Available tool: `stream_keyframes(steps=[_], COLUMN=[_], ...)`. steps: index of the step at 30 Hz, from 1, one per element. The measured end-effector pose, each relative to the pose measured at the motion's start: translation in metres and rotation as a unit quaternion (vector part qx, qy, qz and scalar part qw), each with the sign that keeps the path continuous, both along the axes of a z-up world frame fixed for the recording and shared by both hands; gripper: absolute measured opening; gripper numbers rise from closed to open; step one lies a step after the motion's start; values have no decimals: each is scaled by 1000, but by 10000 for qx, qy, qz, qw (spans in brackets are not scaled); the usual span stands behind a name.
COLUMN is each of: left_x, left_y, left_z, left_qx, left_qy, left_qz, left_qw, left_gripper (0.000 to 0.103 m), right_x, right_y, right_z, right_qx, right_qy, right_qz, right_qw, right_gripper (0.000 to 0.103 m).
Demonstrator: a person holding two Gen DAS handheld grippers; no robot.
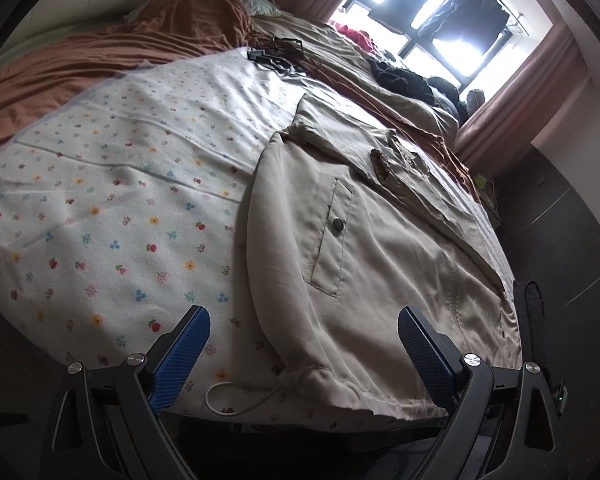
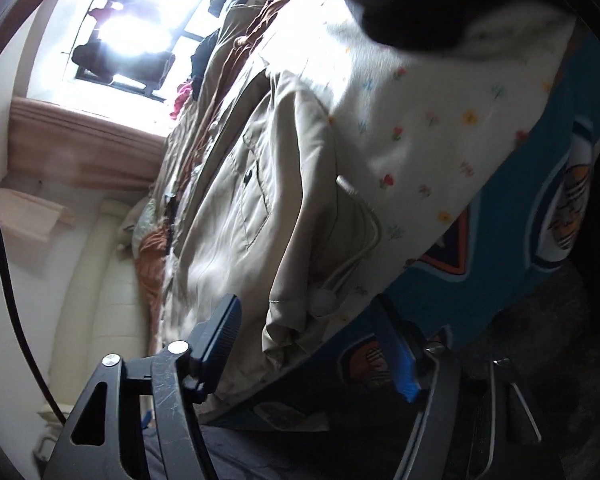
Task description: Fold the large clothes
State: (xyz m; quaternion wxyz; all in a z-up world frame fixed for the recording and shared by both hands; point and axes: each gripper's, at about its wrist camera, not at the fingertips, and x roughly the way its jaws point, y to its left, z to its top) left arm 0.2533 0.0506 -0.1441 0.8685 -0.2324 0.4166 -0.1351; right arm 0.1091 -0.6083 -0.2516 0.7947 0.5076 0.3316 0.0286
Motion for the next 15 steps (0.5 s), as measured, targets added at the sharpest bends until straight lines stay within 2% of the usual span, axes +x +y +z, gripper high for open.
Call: stream_keyframes(steps=[2, 3, 4, 5, 7, 9, 11, 15], left_x=[5, 9, 12, 14, 16, 19, 21, 24], left_y=[2, 3, 4, 5, 9, 13, 16, 20], left_z=[-7, -11, -14, -18, -23, -28, -34, -40], left_qx=[-227, -344, -441, -519, -631, -812, -1002, -1244], left_qy=[136, 232, 308, 360, 425, 536, 668, 777], left_qz=[-3, -26, -47, -45, 24, 58, 43, 44], left_qw=[9996, 9991, 9985, 9980, 9971, 9952, 9927, 9892], left_gripper=[87, 85, 82, 81, 81, 81, 78, 78], right_x=[3, 4, 4, 4, 2, -5, -8, -4], right_y=[1, 2, 3, 4, 4, 6, 9, 14], right_z=[-9, -13, -15, -16, -14, -5, 5, 6], right_qx=[137, 221, 319, 427, 497, 551, 477, 395], right_qy=[-39, -100, -172, -262, -463, -969, -1281, -1200], right_qz=[24, 22, 48, 89, 103, 206, 270, 251], right_qw=[9999, 9997, 9993, 9987, 9976, 9936, 9902, 9917], right_gripper=[60, 52, 40, 35, 34, 34, 34, 34])
